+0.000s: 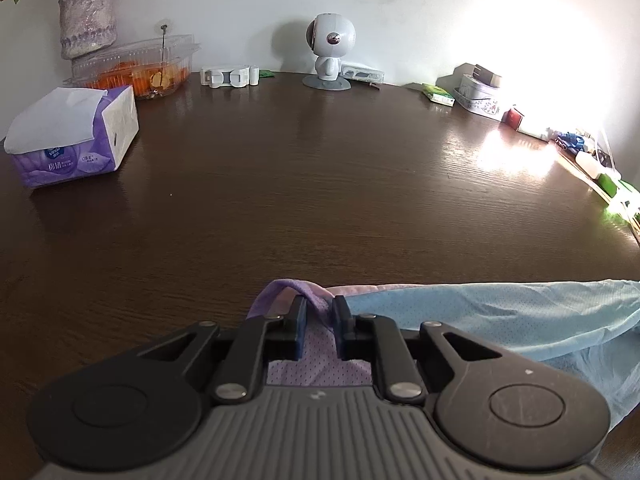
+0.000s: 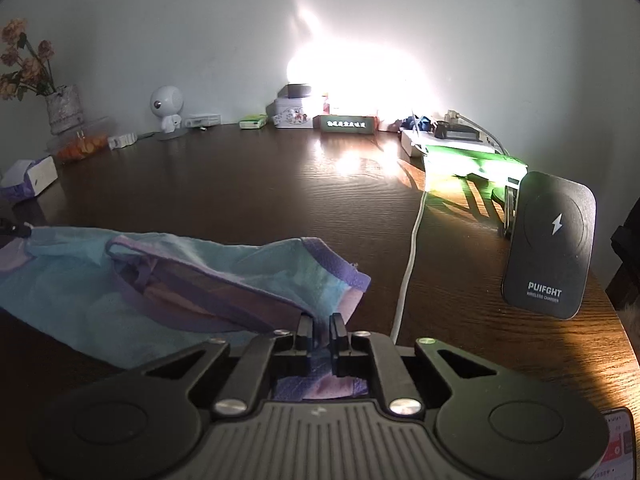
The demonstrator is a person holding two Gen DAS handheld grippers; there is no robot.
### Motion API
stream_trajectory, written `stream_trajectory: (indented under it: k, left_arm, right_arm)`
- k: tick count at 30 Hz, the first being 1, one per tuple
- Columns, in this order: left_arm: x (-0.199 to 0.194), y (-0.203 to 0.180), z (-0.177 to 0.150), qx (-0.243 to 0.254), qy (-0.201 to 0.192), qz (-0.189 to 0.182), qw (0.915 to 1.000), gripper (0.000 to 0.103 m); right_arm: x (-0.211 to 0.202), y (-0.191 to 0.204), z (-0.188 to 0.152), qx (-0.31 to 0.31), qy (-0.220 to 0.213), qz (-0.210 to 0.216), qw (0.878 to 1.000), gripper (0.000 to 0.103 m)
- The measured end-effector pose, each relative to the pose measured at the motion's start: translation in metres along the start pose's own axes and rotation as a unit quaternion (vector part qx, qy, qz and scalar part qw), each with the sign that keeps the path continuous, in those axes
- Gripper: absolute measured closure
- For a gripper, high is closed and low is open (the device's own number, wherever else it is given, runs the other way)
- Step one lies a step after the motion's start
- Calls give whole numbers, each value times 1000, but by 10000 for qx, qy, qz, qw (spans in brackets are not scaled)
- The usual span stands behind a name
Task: Fold clothes
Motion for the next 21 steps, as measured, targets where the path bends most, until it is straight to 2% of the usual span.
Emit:
stream_trajectory:
  k: [1,2,3,5,7,9,11,12,13,14,15,17,19,21]
  left_arm:
    - [-1,0,0,13,13,35,10000,85]
    - [-3,1,0,5,31,54,10000,83]
    - [-6,1,1,-21,8,65,10000,83]
    - [-16,-4,6,-85,-153,4,9998,83]
    - [-27,-17,11,-69,-318,-204,9993,80]
    - [-35,-39,11,58,-443,-478,9979,70]
    - [-36,-68,1,341,-369,-770,9958,67]
    - [-36,-83,-5,504,-326,-898,9941,67]
    - [-36,-97,-12,674,-280,-1010,9922,67]
    - [-35,-108,-19,827,-215,-1102,9902,67]
    - [-35,-118,-25,969,-141,-1184,9881,67]
    - [-35,-133,-35,1161,-25,-1335,9842,66]
    - [-34,-143,-39,1241,47,-1404,9823,65]
    - [-28,-150,-37,1260,80,-1417,9818,63]
  right_arm:
    - [-7,5,3,-101,-73,67,9999,81]
    - [-13,9,8,-175,-195,134,9996,69]
    - [-20,13,15,-217,-372,200,9989,63]
    - [-27,17,30,-230,-614,282,9974,63]
    - [-18,14,45,-151,-665,225,9974,63]
    - [5,3,55,-6,-481,-22,9988,63]
    - [36,-10,56,264,-12,-217,9994,64]
    - [48,-15,53,450,198,-170,9986,67]
    - [57,-18,50,624,335,-61,9975,75]
    - [60,-19,46,707,394,0,9967,97]
    - [57,-17,43,684,364,3,9970,98]
    - [52,-15,36,620,337,-77,9975,98]
    - [45,-17,29,472,380,-422,9973,88]
    - [32,-8,35,222,130,-416,9988,86]
Point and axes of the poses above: each gripper's, at about its wrist camera, not at the fingertips, and x roughly the way its jaws point, y to its left, z to its top, the point moved 6 cm from there along x, roughly the way its jaws point, and after that the axes turned 10 degrees about -x, right-handed, at the moved point
